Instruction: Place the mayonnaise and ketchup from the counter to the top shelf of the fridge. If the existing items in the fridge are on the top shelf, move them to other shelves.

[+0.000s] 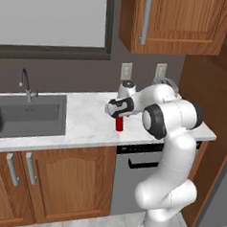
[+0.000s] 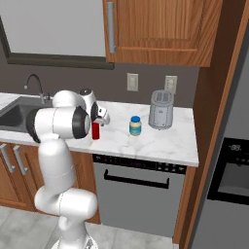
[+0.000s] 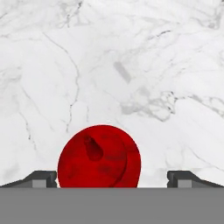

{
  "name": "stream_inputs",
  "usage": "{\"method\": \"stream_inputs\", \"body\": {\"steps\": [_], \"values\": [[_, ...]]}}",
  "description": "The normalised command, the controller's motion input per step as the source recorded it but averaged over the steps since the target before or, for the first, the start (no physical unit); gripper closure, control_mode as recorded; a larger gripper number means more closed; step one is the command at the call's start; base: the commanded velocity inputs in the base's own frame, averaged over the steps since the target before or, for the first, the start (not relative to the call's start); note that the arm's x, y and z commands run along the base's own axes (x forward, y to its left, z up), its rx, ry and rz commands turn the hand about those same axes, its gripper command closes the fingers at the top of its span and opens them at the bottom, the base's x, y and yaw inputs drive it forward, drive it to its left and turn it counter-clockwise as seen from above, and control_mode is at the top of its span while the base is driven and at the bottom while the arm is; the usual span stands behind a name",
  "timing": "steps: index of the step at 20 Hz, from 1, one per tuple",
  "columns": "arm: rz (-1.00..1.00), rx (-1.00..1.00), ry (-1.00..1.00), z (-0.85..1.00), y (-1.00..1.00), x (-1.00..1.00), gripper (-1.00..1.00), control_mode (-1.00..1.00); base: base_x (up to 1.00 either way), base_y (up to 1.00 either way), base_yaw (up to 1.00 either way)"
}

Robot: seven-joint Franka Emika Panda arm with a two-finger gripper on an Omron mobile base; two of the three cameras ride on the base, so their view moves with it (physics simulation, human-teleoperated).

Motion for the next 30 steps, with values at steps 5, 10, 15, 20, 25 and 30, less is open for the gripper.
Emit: {"method": "stream_inputs", "body": {"steps": [5, 10, 15, 20, 25, 30], "values": [[0.0, -0.03, -0.06, -0.12, 0.0, 0.0, 1.0, -1.0, 0.0, 0.0, 0.0], [0.0, 0.0, 0.0, -0.01, 0.0, 0.0, 1.0, -1.0, 0.0, 0.0, 0.0], [0.0, 0.0, 0.0, 0.02, 0.0, -0.1, 1.0, -1.0, 0.0, 0.0, 0.0], [0.0, 0.0, -0.13, 0.62, 0.0, -0.62, 1.0, -1.0, 0.0, 0.0, 0.0], [0.0, 0.0, -0.17, 0.99, 0.0, -0.9, 1.0, -1.0, 0.0, 0.0, 0.0], [0.0, 0.0, -0.2, 1.0, 0.0, -1.0, 1.0, -1.0, 0.0, 0.0, 0.0]]}}
